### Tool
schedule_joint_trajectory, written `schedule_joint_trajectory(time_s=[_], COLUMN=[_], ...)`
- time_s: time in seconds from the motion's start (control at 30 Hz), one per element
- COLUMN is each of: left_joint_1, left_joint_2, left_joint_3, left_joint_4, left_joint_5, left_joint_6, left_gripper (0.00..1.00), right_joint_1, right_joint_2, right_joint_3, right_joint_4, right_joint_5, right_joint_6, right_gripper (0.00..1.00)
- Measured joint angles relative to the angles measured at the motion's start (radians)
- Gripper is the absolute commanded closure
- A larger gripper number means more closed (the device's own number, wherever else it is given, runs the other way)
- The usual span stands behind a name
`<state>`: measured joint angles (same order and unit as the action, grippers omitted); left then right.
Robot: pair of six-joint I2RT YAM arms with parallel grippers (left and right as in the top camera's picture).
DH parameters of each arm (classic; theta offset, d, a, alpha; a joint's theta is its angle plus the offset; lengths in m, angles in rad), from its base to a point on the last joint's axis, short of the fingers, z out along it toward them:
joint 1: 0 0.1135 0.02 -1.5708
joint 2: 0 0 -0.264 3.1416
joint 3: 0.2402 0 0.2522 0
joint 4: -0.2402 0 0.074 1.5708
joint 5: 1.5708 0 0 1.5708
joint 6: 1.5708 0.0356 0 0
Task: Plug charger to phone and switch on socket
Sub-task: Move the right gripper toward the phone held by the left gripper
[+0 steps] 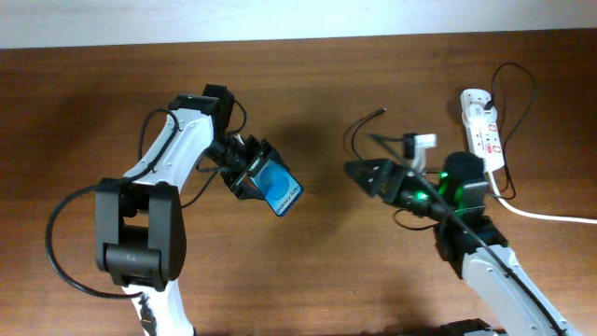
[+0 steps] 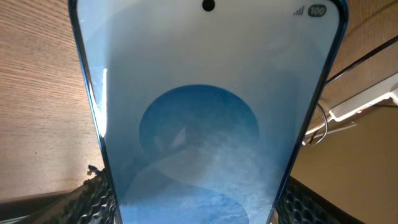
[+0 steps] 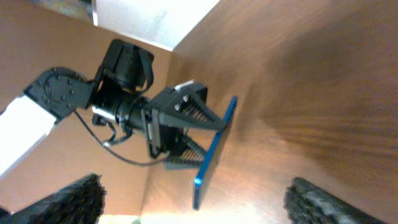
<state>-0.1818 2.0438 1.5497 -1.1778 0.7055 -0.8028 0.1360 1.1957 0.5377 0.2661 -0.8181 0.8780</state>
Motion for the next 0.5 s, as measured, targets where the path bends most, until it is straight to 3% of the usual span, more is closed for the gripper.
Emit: schedule_joint_trajectory(time_s=[0.13,0.3,0.4,0.5], left_joint_1=[0.000,0.000,0.000,0.000], left_joint_2=[0.000,0.000,0.000,0.000], left_joint_3=[0.000,0.000,0.000,0.000], left_joint_4=[0.016,0.019,0.042,0.043], left_joint_5=[0.002,0.001,0.001,0.001], left_joint_6=[0.000,0.000,0.000,0.000], left_gripper=[0.42,0.42,0.41,0.42], right_joint_1=[0.195,0.425,0.527,0.578], right_joint_2=[0.000,0.002,0.050,0.183], right_joint_3=[0.001,0.005,0.005,0.010], right_joint_4=[-0.001,-0.095,-0.023,0.154], right_joint_5=[0.225,0.571,0.735,0.790], right_joint_6=[0.058,0.164,0.239,0.260], right_gripper=[0.13,0.07,0.06,0.10])
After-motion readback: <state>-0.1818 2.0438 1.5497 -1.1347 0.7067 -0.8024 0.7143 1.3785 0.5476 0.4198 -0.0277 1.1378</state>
